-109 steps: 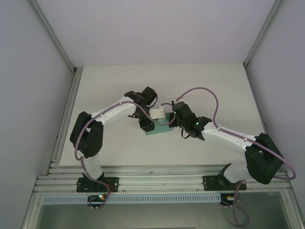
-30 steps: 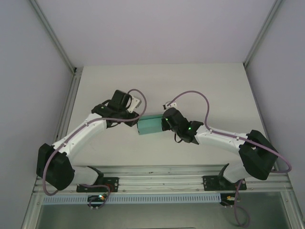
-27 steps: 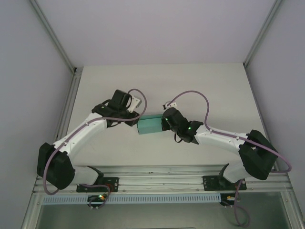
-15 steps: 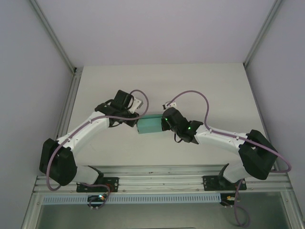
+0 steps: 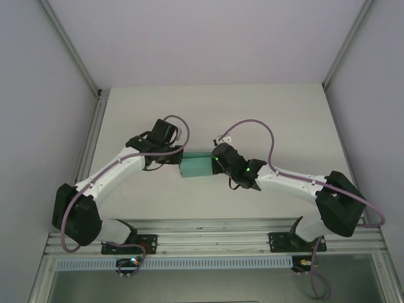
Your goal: Assemble paper box
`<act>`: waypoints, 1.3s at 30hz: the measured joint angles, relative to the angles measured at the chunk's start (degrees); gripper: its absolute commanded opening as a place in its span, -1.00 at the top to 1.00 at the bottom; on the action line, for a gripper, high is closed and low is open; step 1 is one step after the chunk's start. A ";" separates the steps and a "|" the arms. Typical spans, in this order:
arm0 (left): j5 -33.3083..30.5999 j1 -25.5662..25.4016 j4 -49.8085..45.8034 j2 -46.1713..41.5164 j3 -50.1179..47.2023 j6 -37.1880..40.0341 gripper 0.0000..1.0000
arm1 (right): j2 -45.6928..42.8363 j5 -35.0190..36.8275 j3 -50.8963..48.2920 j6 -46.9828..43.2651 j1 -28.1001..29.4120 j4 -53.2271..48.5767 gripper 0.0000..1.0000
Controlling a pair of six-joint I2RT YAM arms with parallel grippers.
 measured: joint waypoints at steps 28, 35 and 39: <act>-14.69 -9.97 40.46 -17.27 -32.72 -4.24 0.99 | -2.93 2.60 -13.18 -6.10 1.66 21.16 1.00; -18.23 -10.67 47.01 -12.90 -33.77 -4.17 1.00 | 1.16 5.62 -12.74 -6.91 1.70 25.18 1.00; -22.01 -11.45 47.76 -8.72 -31.39 -4.22 1.00 | 2.71 7.58 -12.39 -7.04 1.70 26.97 1.00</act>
